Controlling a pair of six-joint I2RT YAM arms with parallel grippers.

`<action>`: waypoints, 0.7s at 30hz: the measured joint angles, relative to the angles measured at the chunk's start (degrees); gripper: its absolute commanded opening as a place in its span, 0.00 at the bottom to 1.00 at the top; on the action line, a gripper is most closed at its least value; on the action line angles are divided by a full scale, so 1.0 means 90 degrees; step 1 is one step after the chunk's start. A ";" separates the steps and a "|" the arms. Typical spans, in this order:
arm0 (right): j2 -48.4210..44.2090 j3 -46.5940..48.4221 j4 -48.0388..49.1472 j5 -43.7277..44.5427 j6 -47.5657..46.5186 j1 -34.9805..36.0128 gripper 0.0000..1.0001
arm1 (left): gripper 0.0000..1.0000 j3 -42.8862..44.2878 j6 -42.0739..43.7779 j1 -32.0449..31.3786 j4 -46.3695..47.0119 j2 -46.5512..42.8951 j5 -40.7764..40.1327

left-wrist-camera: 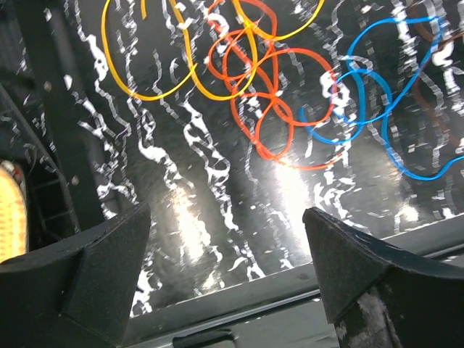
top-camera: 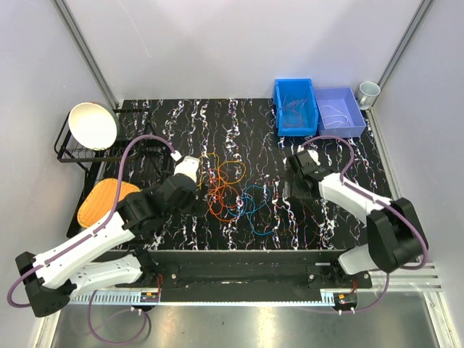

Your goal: Untangle the cables

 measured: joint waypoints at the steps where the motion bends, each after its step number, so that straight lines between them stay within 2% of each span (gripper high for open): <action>1: 0.0121 0.0049 -0.0007 -0.0005 0.0002 -0.0061 0.79 | 0.91 -0.0066 0.0002 0.0005 -0.0024 -0.0051 -0.0034; 8: 0.0886 0.0355 0.0012 -0.0148 0.0053 -0.0260 0.77 | 0.91 -0.0112 0.0012 0.0007 -0.0041 -0.0131 -0.0221; 21: 0.1202 0.0580 0.0063 -0.0364 0.0066 -0.0260 0.66 | 0.91 -0.0112 0.0061 0.0007 0.0000 -0.0151 -0.0304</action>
